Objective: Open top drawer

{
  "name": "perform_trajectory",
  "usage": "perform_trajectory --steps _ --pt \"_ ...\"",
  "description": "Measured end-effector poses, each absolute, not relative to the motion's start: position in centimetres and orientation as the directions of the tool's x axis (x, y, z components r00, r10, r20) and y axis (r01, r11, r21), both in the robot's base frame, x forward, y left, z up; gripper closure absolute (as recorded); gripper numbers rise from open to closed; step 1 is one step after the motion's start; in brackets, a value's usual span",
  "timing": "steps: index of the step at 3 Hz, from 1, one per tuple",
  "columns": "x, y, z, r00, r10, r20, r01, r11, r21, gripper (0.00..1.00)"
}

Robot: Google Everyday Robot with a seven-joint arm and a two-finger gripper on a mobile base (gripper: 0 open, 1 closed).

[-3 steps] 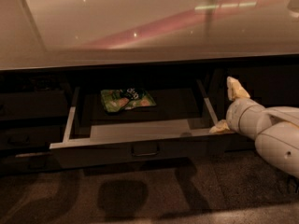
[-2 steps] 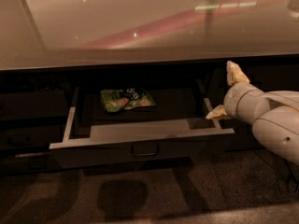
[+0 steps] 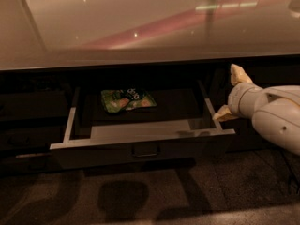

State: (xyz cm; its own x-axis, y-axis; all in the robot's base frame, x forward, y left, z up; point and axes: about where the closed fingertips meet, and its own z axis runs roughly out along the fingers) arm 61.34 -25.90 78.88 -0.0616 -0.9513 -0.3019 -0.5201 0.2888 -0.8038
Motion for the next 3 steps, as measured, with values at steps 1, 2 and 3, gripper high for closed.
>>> perform_trajectory --steps 1,2,3 --pt "63.5 -28.6 75.5 -0.154 -0.962 -0.227 -0.583 0.274 -0.765 0.0" --pt "64.7 -29.4 72.8 -0.2 -0.964 -0.173 -0.625 0.262 -0.735 0.0" --pt "64.7 -29.4 72.7 -0.202 -0.964 -0.17 -0.627 0.261 -0.734 0.0"
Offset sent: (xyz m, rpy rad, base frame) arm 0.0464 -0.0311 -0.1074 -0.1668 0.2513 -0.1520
